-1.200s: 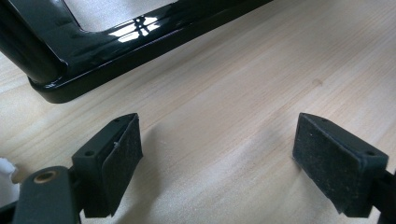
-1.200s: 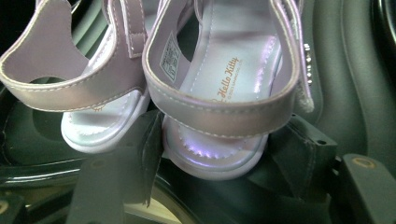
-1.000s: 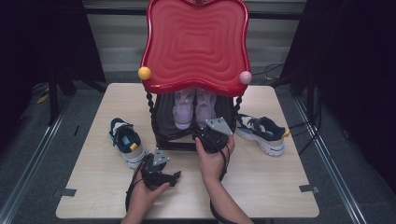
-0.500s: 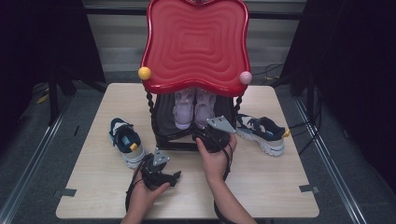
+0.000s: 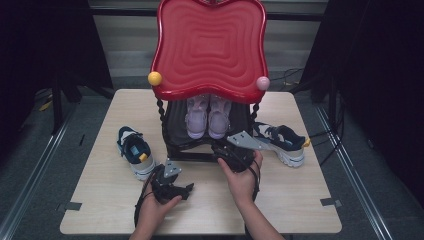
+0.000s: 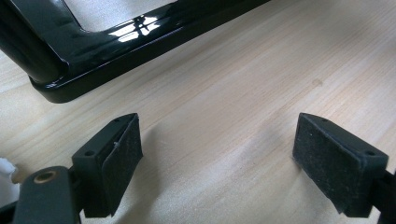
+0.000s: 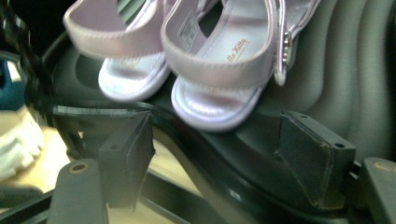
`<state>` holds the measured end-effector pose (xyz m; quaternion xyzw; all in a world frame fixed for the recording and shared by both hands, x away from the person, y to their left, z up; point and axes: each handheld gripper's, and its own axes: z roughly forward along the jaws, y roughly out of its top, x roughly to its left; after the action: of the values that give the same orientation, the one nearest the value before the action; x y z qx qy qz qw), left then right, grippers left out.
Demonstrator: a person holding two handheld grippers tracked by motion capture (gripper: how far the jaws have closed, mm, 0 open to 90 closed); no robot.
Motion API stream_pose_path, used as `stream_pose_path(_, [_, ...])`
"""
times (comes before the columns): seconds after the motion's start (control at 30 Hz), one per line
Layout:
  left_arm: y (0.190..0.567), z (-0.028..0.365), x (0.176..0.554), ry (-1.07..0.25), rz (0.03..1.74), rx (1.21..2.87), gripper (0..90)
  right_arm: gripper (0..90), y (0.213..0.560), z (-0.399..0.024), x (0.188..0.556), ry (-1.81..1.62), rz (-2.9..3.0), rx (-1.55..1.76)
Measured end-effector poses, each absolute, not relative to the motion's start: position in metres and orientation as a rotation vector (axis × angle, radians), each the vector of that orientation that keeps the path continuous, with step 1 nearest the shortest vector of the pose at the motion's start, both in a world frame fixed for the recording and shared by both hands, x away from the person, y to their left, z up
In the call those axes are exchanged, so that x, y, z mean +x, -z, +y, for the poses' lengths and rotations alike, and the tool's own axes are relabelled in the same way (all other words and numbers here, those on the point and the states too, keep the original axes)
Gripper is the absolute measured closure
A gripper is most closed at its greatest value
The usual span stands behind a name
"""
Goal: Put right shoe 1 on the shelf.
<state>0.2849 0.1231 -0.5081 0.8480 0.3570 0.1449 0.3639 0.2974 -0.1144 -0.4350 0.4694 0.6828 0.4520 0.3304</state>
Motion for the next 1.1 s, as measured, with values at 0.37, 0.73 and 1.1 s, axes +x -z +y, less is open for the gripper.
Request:
stream_pose_path(0.37, [0.508, 0.123, 0.285, -0.373, 0.918, 2.181, 15.2, 24.3, 0.437, -0.122, 0.273, -1.241, 1.925, 1.108])
stream_pose_path(0.73, [0.508, 0.123, 0.285, -0.373, 0.921, 2.182, 15.2, 20.8, 0.453, -0.149, 0.258, -1.301, 2.107, 1.064])
stream_pose_path(1.1, [0.508, 0.123, 0.285, -0.373, 0.921, 2.181, 15.2, 16.2, 0.480, -0.176, 0.249, -1.340, 2.304, 1.059])
